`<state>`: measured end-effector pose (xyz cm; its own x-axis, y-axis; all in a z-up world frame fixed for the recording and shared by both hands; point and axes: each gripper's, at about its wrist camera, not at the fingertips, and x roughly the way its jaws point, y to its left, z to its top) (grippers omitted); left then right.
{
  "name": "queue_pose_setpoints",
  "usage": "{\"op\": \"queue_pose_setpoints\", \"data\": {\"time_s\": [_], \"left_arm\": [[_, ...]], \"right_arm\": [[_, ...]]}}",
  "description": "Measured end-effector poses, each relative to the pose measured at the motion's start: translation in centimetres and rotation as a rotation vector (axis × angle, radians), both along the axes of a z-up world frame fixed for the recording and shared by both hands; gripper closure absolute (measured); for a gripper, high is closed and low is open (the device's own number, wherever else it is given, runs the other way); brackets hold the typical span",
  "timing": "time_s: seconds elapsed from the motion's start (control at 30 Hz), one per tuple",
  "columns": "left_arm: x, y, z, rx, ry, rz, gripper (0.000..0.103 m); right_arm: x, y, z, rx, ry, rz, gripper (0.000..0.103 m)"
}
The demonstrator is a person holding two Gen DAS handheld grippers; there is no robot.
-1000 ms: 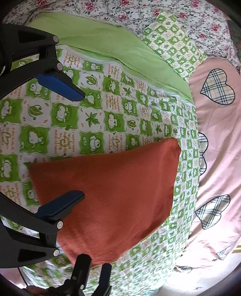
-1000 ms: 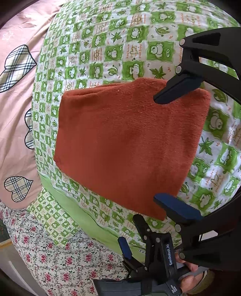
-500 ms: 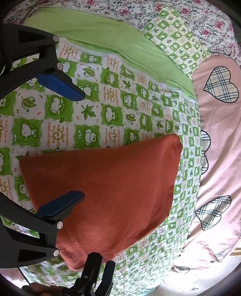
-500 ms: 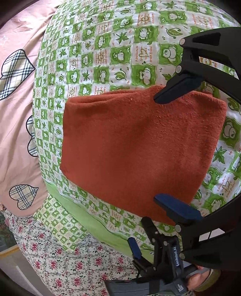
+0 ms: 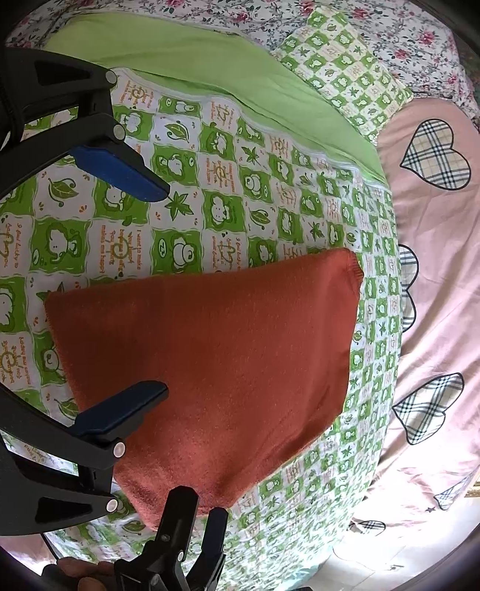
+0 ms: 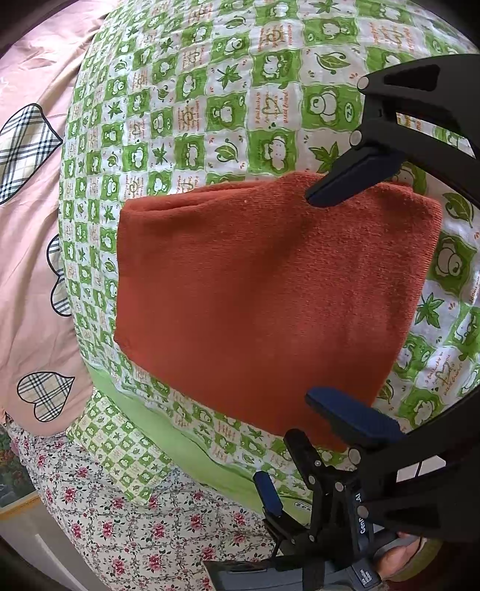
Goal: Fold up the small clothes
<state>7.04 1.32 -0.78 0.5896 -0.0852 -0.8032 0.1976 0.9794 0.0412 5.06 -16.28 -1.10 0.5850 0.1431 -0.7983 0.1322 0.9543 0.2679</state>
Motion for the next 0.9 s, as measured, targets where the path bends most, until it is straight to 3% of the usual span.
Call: {"op": "queue_pose_setpoints", "data": {"time_s": [0.9], "left_arm": [[-0.41, -0.34, 0.01, 0.005, -0.008, -0.028, 0.005]], "right_arm": [[-0.05, 0.58, 0.31, 0.007, -0.010, 0.009, 0.005]]}}
